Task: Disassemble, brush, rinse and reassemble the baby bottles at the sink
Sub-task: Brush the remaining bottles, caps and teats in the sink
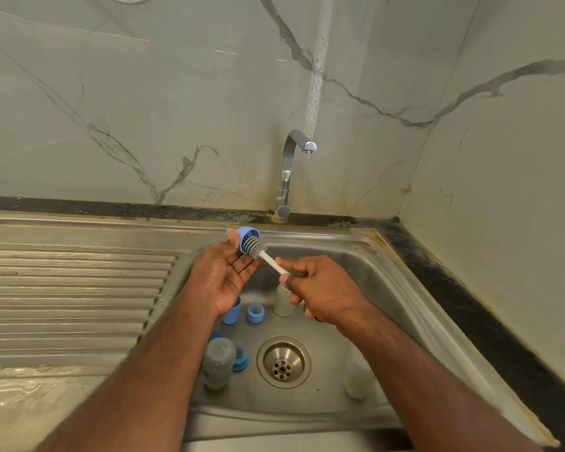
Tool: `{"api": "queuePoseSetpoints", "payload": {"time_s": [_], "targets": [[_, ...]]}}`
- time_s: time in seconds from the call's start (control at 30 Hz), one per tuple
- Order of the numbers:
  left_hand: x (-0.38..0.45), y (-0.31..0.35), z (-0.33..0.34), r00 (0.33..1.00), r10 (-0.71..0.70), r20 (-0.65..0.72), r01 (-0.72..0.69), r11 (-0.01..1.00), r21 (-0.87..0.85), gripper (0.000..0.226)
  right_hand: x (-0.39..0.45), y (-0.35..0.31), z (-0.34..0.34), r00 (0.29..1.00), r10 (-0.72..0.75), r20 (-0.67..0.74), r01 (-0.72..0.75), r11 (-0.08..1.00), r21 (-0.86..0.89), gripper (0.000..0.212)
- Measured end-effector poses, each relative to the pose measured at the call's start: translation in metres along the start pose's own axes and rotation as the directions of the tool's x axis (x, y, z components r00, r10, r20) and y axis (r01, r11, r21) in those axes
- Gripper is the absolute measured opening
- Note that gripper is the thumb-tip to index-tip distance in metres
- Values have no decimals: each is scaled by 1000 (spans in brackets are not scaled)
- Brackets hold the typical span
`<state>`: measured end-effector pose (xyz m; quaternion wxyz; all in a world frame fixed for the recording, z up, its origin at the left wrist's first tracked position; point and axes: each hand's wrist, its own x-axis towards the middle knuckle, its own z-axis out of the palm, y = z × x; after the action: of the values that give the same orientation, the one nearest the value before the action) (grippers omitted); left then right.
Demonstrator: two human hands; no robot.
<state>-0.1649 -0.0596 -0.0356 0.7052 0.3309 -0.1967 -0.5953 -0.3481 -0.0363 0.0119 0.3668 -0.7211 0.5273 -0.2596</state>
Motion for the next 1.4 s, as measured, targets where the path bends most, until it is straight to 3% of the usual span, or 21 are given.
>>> {"api": "queuePoseSetpoints", "payload": {"time_s": [0.17,0.37,0.53,0.6,0.73,0.87,0.97,1.07,1.17,1.3,1.4], "targets": [[1,3,-3,999,30,-45,-31,999,-19,35,1,5,-6,999,44,2,-44,993,106,33],[-1,-1,1,999,22,-25,-21,998,58,42,3,8,1,999,14,-31,-12,996,83,37],[-1,5,-4,998,14,-55,-11,998,65,37,0,6,-6,992,-112,51,119,976,-182,38],[-2,5,-4,998,6,-58,-1,997,74,34,3,7,-8,993,-119,20,120,947,-298,38],[-5,2,-3,998,-9,-59,15,996,89,28,6,7,-3,991,-116,-68,94,959,-269,41],[-3,5,-3,998,-25,-59,30,996,83,31,1,5,-3,989,-151,10,147,945,-292,42],[-3,5,-5,996,-24,-86,33,994,102,31,-3,2,-14,984,-176,15,163,868,-469,41],[-4,3,-4,995,-23,-97,34,993,111,29,-6,0,-14,966,-255,-37,153,682,-715,44],[-3,3,-4,993,-12,-120,27,992,126,28,-3,-1,-5,969,-244,-45,112,592,-798,55],[1,5,-7,992,-4,-126,22,990,141,30,0,-5,1,985,-173,12,117,617,-778,58],[1,6,-8,992,-10,-125,29,988,152,33,-2,-3,-5,983,-182,25,154,738,-658,45]]}}
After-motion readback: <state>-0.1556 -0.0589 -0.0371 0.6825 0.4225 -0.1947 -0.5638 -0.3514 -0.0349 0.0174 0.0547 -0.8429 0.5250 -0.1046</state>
